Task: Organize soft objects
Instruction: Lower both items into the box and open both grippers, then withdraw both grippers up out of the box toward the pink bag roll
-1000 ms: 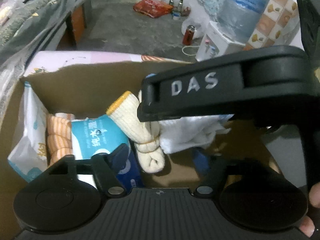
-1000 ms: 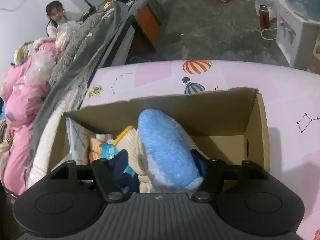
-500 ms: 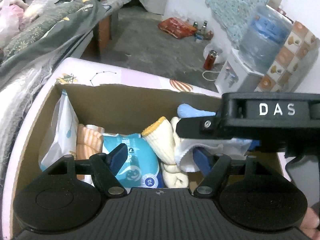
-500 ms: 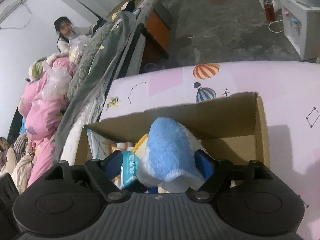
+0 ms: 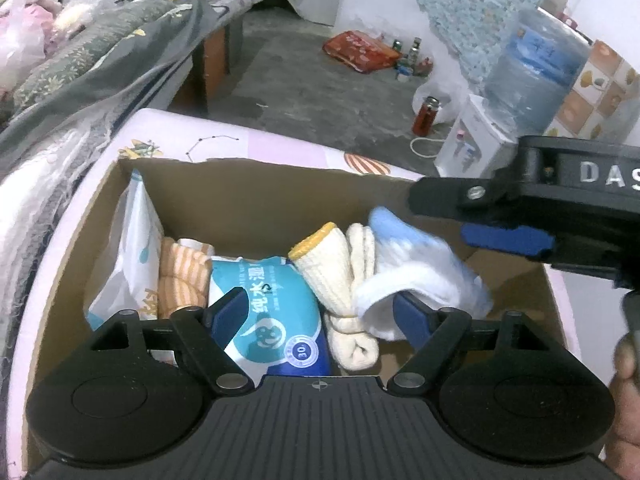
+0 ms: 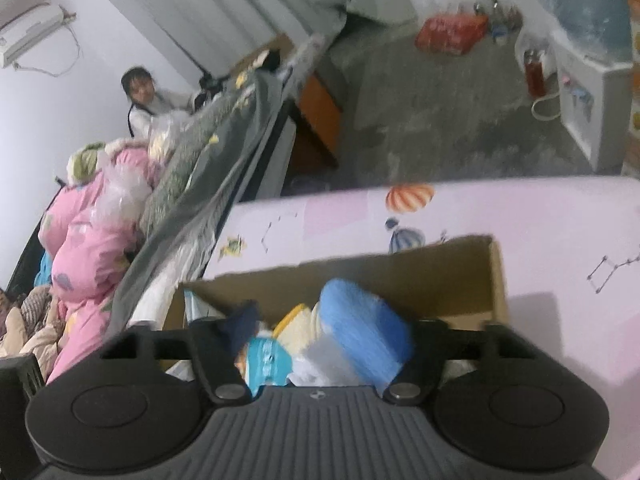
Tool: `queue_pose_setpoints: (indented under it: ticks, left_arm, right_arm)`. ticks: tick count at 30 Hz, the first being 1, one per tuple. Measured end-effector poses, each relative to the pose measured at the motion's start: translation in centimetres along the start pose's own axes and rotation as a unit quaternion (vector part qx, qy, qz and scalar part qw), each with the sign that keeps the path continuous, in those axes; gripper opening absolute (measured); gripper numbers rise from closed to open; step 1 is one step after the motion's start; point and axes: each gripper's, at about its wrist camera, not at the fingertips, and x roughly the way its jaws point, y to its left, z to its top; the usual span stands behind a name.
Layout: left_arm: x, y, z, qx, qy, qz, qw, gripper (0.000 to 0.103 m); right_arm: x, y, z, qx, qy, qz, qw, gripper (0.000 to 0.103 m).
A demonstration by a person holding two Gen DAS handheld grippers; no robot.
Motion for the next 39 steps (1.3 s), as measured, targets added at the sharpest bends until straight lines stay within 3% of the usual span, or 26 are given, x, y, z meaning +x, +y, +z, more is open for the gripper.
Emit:
queue_pose_setpoints:
  ticks: [4, 13, 18, 22, 27, 39]
  left_arm:
    - [-0.4, 0.4, 0.2, -0.015, -0.006, 0.002, 0.9999, 0.080]
    - [-1.3, 2.6, 0.5, -0.083, -0.031, 0.020, 0.9959, 0.080]
    - [-1.3, 3.9, 0.7, -0.116, -0.034, 0.032, 0.9922, 0.080]
    - [-1.0, 4.3, 0.6, -0.115, -0.024, 0.044, 0.9921, 0.079]
    - [-0.8, 4.5, 0.4, -0.118, -0.020, 0.038, 0.9921, 0.079]
    - [-0.4, 4.1, 0.0, -0.113, -0.004, 0.034, 0.9930, 0.080]
  right_arm:
    - [-0.8, -0.6, 0.2, 0.003, -0.015, 0.007, 1.000, 0.065]
    - [-0.2, -1.0, 0.3, 0.020, 0.002, 0.032, 0.999, 0.065]
    - [1.8, -0.8, 0.4, 0.020, 0.033, 0.055, 0.998, 0.065]
    - [4.2, 0.1, 0.3, 0.009, 0.064, 0.062, 0.996, 0.065]
    - [6.5, 0.4, -0.2, -0.008, 0.089, 0.031, 0.996, 0.065]
    - [8.2, -2.9, -0.8, 0.049, 0.129, 0.022, 0.990, 0.066]
